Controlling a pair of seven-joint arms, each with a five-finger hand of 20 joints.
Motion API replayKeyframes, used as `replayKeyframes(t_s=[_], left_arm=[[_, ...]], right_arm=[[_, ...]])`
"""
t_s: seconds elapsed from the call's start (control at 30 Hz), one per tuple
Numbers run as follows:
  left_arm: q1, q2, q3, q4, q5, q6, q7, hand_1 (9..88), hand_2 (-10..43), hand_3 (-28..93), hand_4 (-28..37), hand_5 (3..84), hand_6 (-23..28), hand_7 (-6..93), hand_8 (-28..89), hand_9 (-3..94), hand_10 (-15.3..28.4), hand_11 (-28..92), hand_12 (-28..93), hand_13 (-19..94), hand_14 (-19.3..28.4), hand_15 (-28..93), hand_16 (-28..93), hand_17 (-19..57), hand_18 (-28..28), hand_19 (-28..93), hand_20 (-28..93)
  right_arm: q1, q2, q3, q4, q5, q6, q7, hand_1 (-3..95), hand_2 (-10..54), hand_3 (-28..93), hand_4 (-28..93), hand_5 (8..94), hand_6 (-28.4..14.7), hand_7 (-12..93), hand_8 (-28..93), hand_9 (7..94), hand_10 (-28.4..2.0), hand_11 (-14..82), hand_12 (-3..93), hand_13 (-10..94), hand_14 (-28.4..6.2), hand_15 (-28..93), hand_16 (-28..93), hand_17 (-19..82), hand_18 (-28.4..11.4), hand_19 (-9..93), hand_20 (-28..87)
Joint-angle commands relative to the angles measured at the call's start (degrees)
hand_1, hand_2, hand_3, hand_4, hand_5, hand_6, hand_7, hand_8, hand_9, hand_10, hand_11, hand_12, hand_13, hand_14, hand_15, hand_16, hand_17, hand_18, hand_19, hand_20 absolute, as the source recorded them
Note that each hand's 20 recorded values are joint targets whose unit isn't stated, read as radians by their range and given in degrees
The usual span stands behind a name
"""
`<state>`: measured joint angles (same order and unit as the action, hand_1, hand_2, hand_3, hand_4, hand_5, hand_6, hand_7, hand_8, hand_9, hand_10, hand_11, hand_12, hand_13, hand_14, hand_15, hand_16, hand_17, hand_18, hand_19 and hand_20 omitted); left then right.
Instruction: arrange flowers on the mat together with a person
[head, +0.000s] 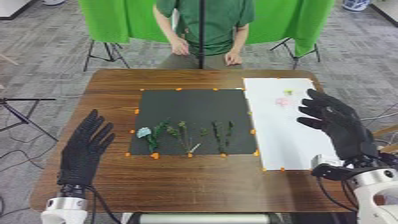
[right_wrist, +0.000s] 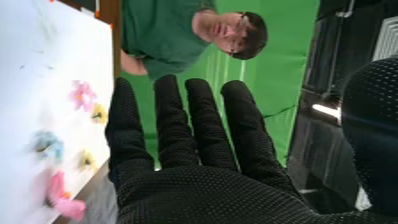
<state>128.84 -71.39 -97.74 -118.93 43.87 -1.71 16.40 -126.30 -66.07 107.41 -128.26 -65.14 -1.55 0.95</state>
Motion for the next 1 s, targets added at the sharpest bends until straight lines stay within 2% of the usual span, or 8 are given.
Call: replayKeyframes(t_s=[0.03,0.1,0.23,0.27,0.4,0.7,0.87,1.0], left_arm=[[-0.1,0.21,0.43,0.94,-0.34,-0.82,-0.82,27.4,-5.1,67,-28.3,28.3,3.0,14.0,-9,19.6,9.3,15,14,18,12.5,17,6,-11.2,21.1,38,8],[-0.1,0.31,0.49,0.98,-0.29,-0.78,-0.76,27.4,-5.1,67,-28.3,28.3,3.0,13.9,-9,19.7,9.3,15,14,18,12.4,17,6,-11.2,21.1,38,9],[-0.1,0.53,0.26,1.09,-0.45,-0.8,-1.58,27.3,-5.0,67,-28.3,28.4,3.1,13.9,-9,19.7,9.3,15,14,18,12.4,17,6,-11.2,21.1,38,9],[-0.1,0.59,0.3,1.09,-0.83,-0.77,-1.46,27.3,-5.1,67,-28.3,28.4,3.1,13.8,-9,19.7,9.2,15,14,18,12.4,17,6,-11.2,21.1,38,9],[-0.1,0.9,0.5,1.15,-0.65,-0.69,-0.95,27.1,-5.1,67,-28.3,28.5,3.1,13.7,-9,19.7,9.3,15,14,18,12.4,17,6,-11.1,21.1,38,9],[-0.4,0.75,0.56,1.59,-0.35,-1.88,-1.11,27.3,-5.0,67,-28.3,29.1,3.3,13.5,-9,20.3,9.4,15,14,18,12.4,17,6,-11.2,21.2,38,9],[-0.4,0.59,0.62,1.52,-0.66,-1.34,-0.73,27.3,-4.9,67,-28.3,29.2,3.4,13.4,-9,20.3,9.5,15,14,18,12.4,17,6,-11.2,21.1,38,9],[-0.2,0.36,0.52,1.49,-0.57,-1.72,-0.99,27.2,-4.9,67,-28.3,29.2,3.4,13.3,-9,20.3,9.6,15,14,18,12.4,17,6,-11.1,21.0,38,9]], right_arm=[[-3.1,-3.3,2.9,-0.6,-0.7,-2.5,-1.6,19.0,-8.3,82,-25,35.2,-5.9,13,-9,34.8,-14.1,9.8,21.8,29,-12.0,14,32,8,-21.3,43,26],[-3.1,-2.9,2.8,-0.6,-0.8,-1.6,-1.9,18.8,-8.3,83,-25,35.2,-6.0,13,-9,34.5,-14.0,9.8,21.7,29,-12.0,15,31,8,-21.3,43,26],[-3.2,-3.4,4.1,-0.5,-0.8,-2.8,-1.8,18.9,-8.4,83,-25,35.2,-6.0,13,-9,34.2,-13.9,9.9,21.7,29,-11.9,16,31,8,-21.4,44,27],[-3.3,-3.2,4.0,-0.6,-1.0,-2.2,-1.9,18.9,-8.4,83,-26,35.3,-6.1,13,-9,34.2,-13.9,9.9,21.7,29,-11.9,16,31,8,-21.3,44,27],[-3.1,-3.1,3.6,-0.5,-1.1,-1.6,-1.7,18.9,-8.3,83,-25,35.8,-6.1,13,-9,34.3,-14.1,10.1,21.6,30,-12.3,16,30,8,-21.4,44,27],[-2.6,-1.7,1.0,-0.4,-1.2,0.5,-0.5,19.6,-7.7,83,-26,36.5,-6.3,14,-9,34.0,-14.0,10.2,21.3,30,-12.3,17,28,8,-21.4,45,26],[-1.7,-0.9,-0.3,0.0,-1.4,2.0,0.1,19.5,-7.8,83,-26,36.6,-6.3,14,-10,33.8,-14.0,10.3,21.4,30,-12.1,18,28,8,-21.4,45,26],[-1.5,-0.6,-0.6,0.1,-1.4,2.6,0.4,19.5,-7.7,83,-26,36.8,-6.3,14,-10,33.8,-14.1,10.3,21.4,30,-12.2,18,28,8,-21.4,45,26]])
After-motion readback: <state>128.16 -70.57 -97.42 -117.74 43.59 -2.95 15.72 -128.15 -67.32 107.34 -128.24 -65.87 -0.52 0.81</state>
